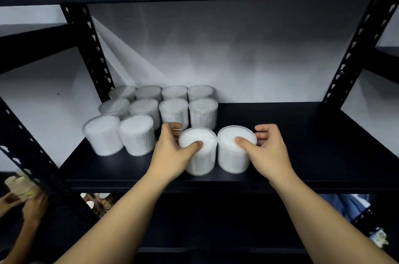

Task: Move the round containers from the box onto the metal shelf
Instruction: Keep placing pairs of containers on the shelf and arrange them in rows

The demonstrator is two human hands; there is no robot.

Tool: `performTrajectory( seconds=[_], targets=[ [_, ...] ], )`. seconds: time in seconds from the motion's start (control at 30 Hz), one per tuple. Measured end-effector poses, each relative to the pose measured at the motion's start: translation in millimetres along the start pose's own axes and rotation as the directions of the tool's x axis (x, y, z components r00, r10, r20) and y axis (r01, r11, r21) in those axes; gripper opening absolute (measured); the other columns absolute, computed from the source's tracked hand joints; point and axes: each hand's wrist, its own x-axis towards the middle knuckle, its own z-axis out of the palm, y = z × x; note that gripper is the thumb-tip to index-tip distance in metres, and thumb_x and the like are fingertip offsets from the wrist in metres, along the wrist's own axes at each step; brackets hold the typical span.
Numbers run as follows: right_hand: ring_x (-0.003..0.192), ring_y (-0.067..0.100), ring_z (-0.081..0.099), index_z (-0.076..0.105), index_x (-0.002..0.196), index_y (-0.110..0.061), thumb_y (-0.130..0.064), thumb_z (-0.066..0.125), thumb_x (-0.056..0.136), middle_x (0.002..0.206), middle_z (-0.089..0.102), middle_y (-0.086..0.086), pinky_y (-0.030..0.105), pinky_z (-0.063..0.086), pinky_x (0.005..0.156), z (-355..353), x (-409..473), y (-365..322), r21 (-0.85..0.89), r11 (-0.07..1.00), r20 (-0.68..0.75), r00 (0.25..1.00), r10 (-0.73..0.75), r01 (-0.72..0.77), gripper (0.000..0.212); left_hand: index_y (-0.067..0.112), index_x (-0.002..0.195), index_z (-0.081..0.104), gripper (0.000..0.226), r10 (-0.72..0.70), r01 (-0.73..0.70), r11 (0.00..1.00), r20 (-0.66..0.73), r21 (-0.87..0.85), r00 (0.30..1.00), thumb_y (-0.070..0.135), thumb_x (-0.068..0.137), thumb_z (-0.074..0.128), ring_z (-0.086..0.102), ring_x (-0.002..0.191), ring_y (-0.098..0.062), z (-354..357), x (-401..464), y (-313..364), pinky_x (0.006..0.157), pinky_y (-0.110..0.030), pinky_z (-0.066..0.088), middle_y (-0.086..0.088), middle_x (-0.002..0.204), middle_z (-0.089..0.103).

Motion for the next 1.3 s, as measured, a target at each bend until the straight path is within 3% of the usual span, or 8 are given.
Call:
performTrajectory(
  seconds=[0.2, 0.3, 0.4, 0.5, 0.7, 0.8, 0.93, 1.3],
  targets=[
    [0.102, 0.011, 0.07, 0.066, 0.112, -0.023, -0.018, 0.072, 0.089, 0.107, 0.075, -0.004, 0.025, 0.051, 0.082, -1.6, 12.1, 4.7, 0.152, 0.981, 0.101, 0.989, 0.104, -0.118, 0.025, 0.026, 0.148, 0.044, 0.064, -0.077, 0.118, 0.967, 0.184, -0.225, 0.98, 0.016, 0.089, 0.065, 0.058, 0.124, -0.006, 4.1, 13.8, -1.8, 0.112, -0.028, 0.04, 0.006, 0.14, 0.061],
    [0.107, 0.006, 0.065, 0.061, 0.128, -0.024, -0.028, 0.068, 0.093, 0.116, 0.07, -0.006, 0.022, 0.048, 0.084, -2.9, 11.3, -1.2, 0.16, 0.976, 0.124, 0.984, 0.126, -0.145, 0.036, 0.028, 0.156, 0.033, 0.067, -0.144, 0.197, 0.944, 0.206, -0.266, 0.968, 0.021, 0.095, 0.061, 0.053, 0.126, -0.005, 7.9, 14.4, 0.4, 0.101, -0.02, 0.035, 0.009, 0.146, 0.054],
    [0.1, 0.005, 0.062, 0.057, 0.124, -0.024, -0.038, 0.076, 0.085, 0.11, 0.065, -0.006, 0.021, 0.044, 0.075, -4.7, 4.2, -1.8, 0.124, 0.981, 0.015, 0.989, 0.149, -0.15, 0.045, 0.025, 0.138, 0.049, 0.061, -0.2, 0.217, 0.941, 0.091, -0.259, 0.975, 0.036, 0.083, 0.075, 0.059, 0.109, -0.004, 10.6, 7.8, -4.1, 0.083, -0.016, 0.04, 0.001, 0.131, 0.059],
    [0.095, 0.01, 0.064, 0.061, 0.108, -0.022, -0.032, 0.079, 0.082, 0.103, 0.065, -0.004, 0.024, 0.046, 0.071, -4.0, -0.7, 3.0, 0.103, 0.981, -0.005, 0.987, 0.163, -0.161, 0.033, 0.018, 0.116, 0.055, 0.045, -0.201, 0.21, 0.94, 0.062, -0.269, 0.978, 0.024, 0.08, 0.082, 0.064, 0.099, -0.008, 11.4, 3.7, -10.0, 0.075, -0.017, 0.044, -0.001, 0.113, 0.067],
    [0.11, 0.013, 0.067, 0.076, 0.108, -0.023, -0.014, 0.064, 0.092, 0.11, 0.076, -0.006, 0.029, 0.051, 0.094, -3.2, 10.0, 4.3, 0.192, 0.965, 0.102, 0.982, 0.162, -0.179, 0.021, 0.013, 0.107, 0.072, 0.019, -0.169, 0.225, 0.913, 0.187, -0.342, 0.968, 0.009, 0.089, 0.068, 0.069, 0.113, -0.025, 8.1, 23.9, -16.4, 0.102, -0.037, 0.051, -0.004, 0.106, 0.078],
    [0.114, 0.005, 0.062, 0.07, 0.125, -0.021, -0.021, 0.064, 0.095, 0.124, 0.069, -0.009, 0.025, 0.047, 0.097, -4.5, 12.4, 0.3, 0.18, 0.965, 0.137, 0.976, 0.169, -0.192, 0.03, 0.02, 0.115, 0.074, 0.034, -0.143, 0.243, 0.892, 0.272, -0.381, 0.952, 0.031, 0.082, 0.07, 0.067, 0.118, -0.018, 5.9, 28.3, -15.5, 0.112, -0.042, 0.045, 0.002, 0.117, 0.076],
    [0.098, 0.012, 0.065, 0.063, 0.114, -0.023, -0.037, 0.077, 0.084, 0.105, 0.068, -0.002, 0.031, 0.052, 0.085, -6.4, 7.2, 2.6, 0.163, 0.967, -0.018, 0.979, 0.201, -0.196, 0.036, 0.022, 0.113, 0.066, 0.063, -0.181, 0.243, 0.892, 0.192, -0.38, 0.964, 0.054, 0.059, 0.076, 0.069, 0.107, -0.015, 6.7, 22.7, -21.0, 0.105, -0.044, 0.051, 0.001, 0.11, 0.075],
    [0.092, 0.013, 0.071, 0.07, 0.101, -0.019, -0.018, 0.072, 0.087, 0.091, 0.076, -0.006, 0.027, 0.05, 0.078, 3.0, 10.0, 8.5, 0.202, 0.966, 0.029, 0.987, 0.157, -0.16, 0.014, 0.013, 0.092, 0.078, 0.014, -0.153, 0.301, 0.83, 0.327, -0.47, 0.933, 0.013, 0.094, 0.064, 0.07, 0.099, -0.023, 10.7, 41.6, -29.0, 0.099, -0.039, 0.049, -0.01, 0.102, 0.078]
  ],
)
